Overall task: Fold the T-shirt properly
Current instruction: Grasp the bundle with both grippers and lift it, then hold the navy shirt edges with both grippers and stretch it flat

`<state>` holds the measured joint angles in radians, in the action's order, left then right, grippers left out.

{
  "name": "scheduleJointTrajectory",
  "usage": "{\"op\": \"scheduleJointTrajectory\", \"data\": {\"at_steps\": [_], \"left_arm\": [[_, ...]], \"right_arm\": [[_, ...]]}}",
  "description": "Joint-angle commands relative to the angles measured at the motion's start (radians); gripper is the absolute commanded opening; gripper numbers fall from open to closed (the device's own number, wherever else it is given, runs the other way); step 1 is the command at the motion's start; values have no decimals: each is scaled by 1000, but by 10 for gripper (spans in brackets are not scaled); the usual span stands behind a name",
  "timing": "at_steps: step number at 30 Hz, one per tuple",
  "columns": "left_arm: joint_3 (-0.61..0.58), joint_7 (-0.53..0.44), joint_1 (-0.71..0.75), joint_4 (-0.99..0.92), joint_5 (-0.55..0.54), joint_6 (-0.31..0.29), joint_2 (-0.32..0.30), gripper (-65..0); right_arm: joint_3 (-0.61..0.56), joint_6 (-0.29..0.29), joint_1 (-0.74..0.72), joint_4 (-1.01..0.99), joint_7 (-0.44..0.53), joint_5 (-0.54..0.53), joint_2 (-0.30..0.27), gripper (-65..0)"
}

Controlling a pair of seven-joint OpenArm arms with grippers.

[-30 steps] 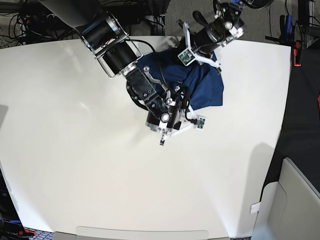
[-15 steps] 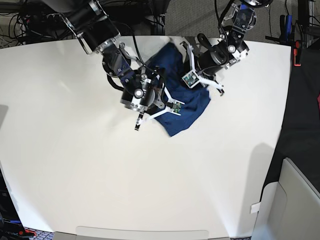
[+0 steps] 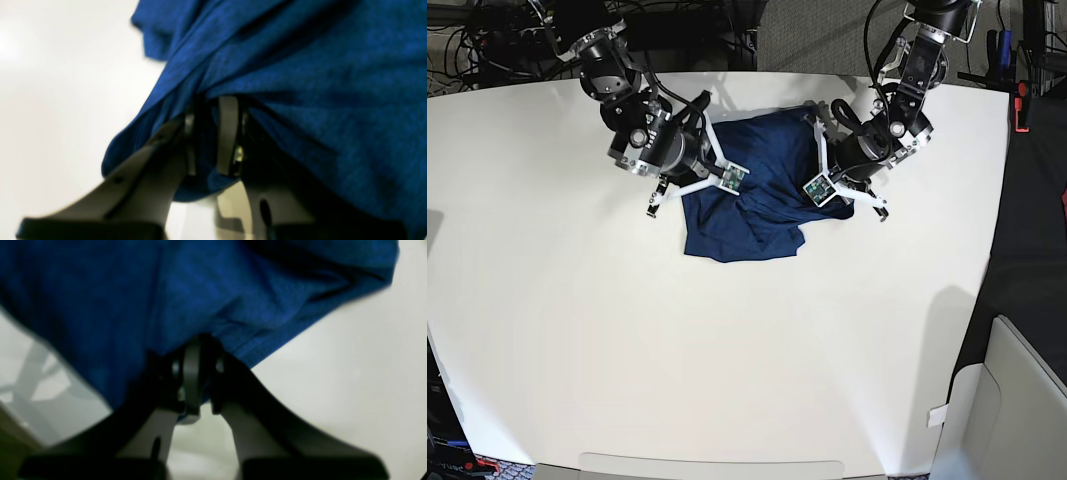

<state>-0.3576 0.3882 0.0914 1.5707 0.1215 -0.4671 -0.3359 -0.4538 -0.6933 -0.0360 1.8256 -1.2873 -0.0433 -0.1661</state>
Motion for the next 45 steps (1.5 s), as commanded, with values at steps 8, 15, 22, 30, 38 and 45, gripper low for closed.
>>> {"op": "scheduleJointTrajectory", "data": {"at_steps": [8,15,22,30,38,45], "left_arm": [[16,91,44,153,53,5,-19,-578],[99,91,155,319,53,5,22,-578],[147,91,229,366,53,5,45,-578],[145,91,229,366,53,5,45,-578],[145,91,229,366,53,5,45,-578],[147,91,229,366,53,5,45,-578]], "right_arm": [[166,-5,48,213,7,-7,-11,-616],[234,-5,-9,213,4,-194,3,-616],[151,-5,-92,132,-1,-251,72,-616],[43,-5,-218,-60,1,-249,136,-616],[40,-5,-296,-155,91,-53,167,-616],[36,-5,-302,-189,205,119,150,-616]]}}
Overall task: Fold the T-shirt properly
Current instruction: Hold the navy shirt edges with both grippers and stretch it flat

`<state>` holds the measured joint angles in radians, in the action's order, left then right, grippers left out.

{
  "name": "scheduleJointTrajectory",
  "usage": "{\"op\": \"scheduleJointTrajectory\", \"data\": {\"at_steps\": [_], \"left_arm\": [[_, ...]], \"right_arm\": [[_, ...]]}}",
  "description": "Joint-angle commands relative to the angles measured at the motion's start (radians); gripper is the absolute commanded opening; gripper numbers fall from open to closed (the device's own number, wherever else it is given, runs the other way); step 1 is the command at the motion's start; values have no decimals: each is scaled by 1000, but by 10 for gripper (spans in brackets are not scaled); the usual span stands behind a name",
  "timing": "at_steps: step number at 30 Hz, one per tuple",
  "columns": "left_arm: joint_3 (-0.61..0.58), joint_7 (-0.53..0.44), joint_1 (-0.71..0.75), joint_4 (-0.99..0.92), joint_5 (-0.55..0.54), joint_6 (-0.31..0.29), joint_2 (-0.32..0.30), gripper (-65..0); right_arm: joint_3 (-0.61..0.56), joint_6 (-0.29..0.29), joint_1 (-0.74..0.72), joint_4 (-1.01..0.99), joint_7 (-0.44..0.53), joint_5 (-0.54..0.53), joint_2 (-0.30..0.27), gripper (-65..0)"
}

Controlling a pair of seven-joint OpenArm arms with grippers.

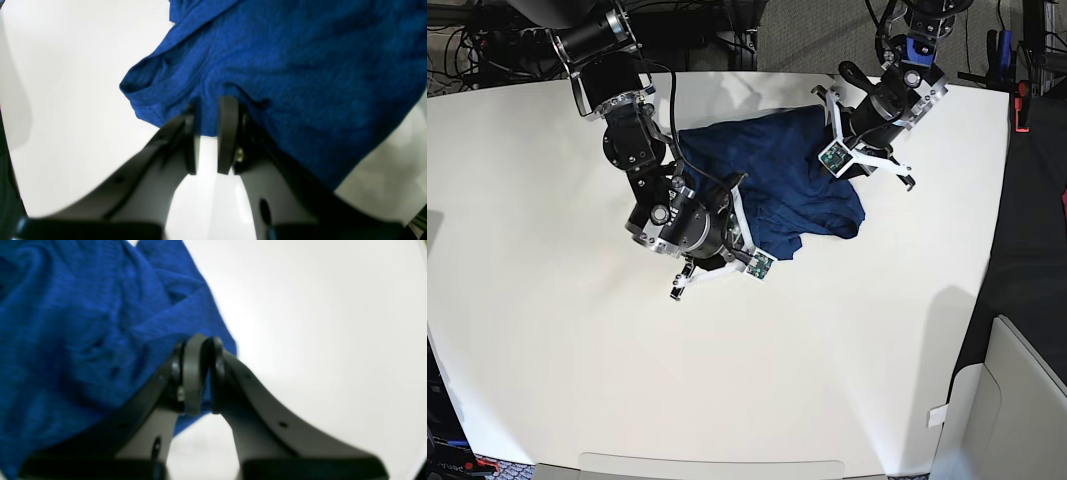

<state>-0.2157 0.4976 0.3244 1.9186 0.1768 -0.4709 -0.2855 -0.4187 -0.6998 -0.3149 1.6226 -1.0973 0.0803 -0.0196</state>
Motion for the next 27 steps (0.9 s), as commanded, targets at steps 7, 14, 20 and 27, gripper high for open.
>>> {"op": "scheduleJointTrajectory", "data": {"at_steps": [7,14,20,27], "left_arm": [[11,-18,9,22,-3,8,-8,-578],[22,-18,11,23,-3,8,7,-578],[22,-18,9,23,-3,8,6,-578],[17,-18,5,23,-3,8,7,-578]], "right_arm": [[10,2,-3,156,-34,-80,4,-611],[1,2,41,268,-63,-89,-36,-386],[1,2,59,278,-97,-87,-92,-384],[-39,2,46,242,-96,-29,-90,-384]]}}
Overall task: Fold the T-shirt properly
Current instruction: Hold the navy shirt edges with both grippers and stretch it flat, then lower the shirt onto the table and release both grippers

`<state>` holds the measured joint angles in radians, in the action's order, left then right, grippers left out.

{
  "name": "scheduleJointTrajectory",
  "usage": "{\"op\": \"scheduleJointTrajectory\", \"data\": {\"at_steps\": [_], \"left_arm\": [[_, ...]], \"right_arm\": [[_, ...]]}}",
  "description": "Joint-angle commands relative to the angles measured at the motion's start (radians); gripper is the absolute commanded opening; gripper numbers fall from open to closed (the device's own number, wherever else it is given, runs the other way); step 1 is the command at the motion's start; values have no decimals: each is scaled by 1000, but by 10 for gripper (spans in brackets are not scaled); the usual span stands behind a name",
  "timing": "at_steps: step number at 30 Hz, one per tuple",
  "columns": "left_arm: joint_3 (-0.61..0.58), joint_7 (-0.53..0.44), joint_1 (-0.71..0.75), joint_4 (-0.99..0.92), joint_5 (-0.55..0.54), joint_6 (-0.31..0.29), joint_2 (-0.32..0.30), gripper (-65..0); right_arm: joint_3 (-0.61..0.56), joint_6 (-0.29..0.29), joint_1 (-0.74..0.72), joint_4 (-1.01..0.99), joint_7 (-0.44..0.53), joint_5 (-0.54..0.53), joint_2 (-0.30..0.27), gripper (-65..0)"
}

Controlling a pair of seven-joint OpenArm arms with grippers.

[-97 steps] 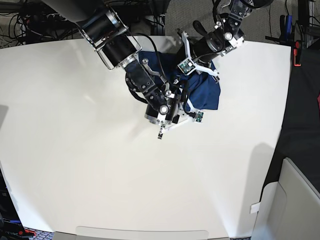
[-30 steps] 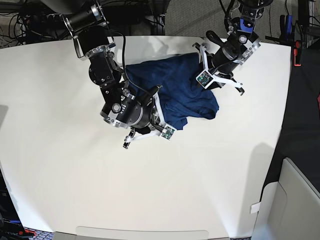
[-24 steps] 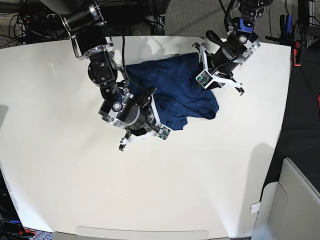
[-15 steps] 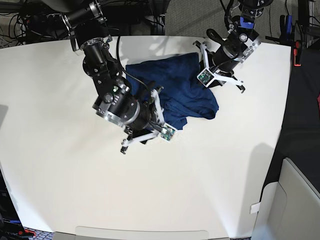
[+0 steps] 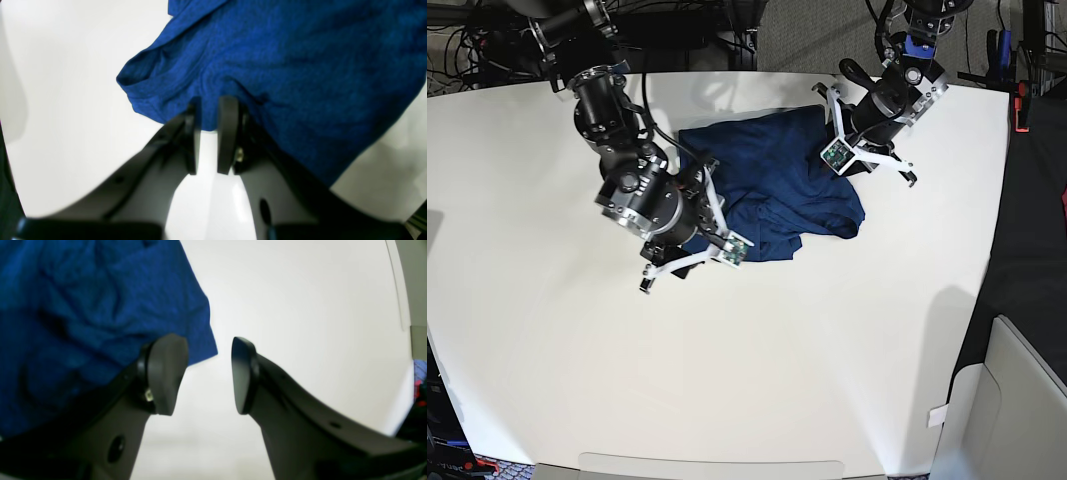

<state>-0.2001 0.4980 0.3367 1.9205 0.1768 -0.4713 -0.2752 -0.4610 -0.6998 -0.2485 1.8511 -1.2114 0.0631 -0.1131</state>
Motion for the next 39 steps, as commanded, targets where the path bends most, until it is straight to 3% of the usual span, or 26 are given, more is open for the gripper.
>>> {"op": "scheduleJointTrajectory", "data": {"at_steps": [1,12,29,32,36,39], "left_arm": [[3,-19,-8,21,-3,9,-3,-578],[4,-19,-8,21,-3,9,-3,-578],[1,-19,-8,21,-3,9,-3,-578],[3,-19,-8,21,-3,9,-3,-578],[3,-19,-6,21,-3,9,-3,-578],[4,-19,-4,21,-3,9,-3,-578]], "right_arm": [[-22,2,-25,6,18,2,5,-384],[-121,2,-31,-32,44,13,16,-384],[-163,2,-67,-169,52,33,19,-388],[-163,2,-70,-169,52,34,19,-444],[-155,2,-82,-169,54,34,19,-606],[-135,2,-82,-164,71,34,39,-623]]}}
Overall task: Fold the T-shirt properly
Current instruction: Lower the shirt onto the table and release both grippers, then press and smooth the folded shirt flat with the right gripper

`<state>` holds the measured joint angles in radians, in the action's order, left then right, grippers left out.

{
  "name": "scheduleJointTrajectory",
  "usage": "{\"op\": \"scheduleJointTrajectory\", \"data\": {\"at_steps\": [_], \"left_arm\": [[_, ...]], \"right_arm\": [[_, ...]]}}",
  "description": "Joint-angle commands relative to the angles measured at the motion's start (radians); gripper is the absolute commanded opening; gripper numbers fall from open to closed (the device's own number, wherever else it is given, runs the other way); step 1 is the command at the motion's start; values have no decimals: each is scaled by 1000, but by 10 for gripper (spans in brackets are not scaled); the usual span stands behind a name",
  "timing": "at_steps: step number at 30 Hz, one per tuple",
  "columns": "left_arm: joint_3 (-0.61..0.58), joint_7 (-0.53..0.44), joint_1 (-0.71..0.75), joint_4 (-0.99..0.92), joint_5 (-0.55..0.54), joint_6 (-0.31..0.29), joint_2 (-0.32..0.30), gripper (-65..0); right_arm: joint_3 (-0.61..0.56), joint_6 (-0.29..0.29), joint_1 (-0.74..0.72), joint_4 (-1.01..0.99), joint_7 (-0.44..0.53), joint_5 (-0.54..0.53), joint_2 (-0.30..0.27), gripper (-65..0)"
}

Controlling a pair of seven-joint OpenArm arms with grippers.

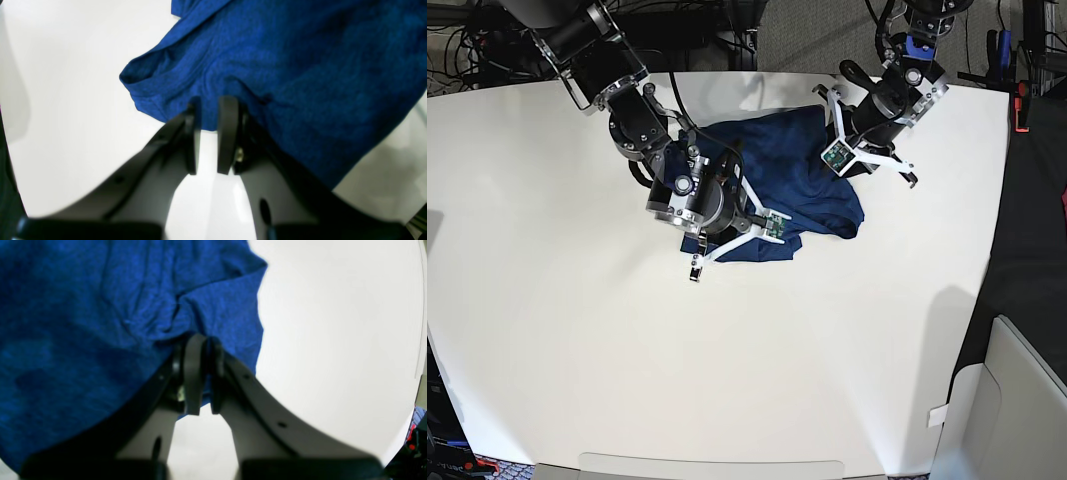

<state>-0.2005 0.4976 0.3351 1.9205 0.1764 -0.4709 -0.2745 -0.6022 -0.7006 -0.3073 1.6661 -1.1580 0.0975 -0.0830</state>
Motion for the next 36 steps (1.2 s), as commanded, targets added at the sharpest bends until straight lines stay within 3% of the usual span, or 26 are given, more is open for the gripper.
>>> {"op": "scheduleJointTrajectory", "data": {"at_steps": [1,6,13,20,29,31,36], "left_arm": [[5,-18,-3,21,-2,8,-4,-578],[6,-18,-3,21,-2,8,-6,-578],[6,-21,12,21,-2,8,-6,-578],[6,-24,12,21,-2,8,-6,-578],[6,-26,12,23,-2,8,-4,-578],[6,-26,12,24,-2,8,-4,-578],[9,-21,29,52,-2,8,-7,-578]], "right_arm": [[31,2,-20,21,29,0,10,-624],[163,2,-16,22,43,-6,38,-626],[239,2,-14,102,43,0,30,-626],[397,2,-16,98,46,-5,36,-626],[426,2,-13,81,43,3,30,-620],[426,2,-13,65,45,14,30,-589],[436,2,1,115,48,69,30,-418]]}}
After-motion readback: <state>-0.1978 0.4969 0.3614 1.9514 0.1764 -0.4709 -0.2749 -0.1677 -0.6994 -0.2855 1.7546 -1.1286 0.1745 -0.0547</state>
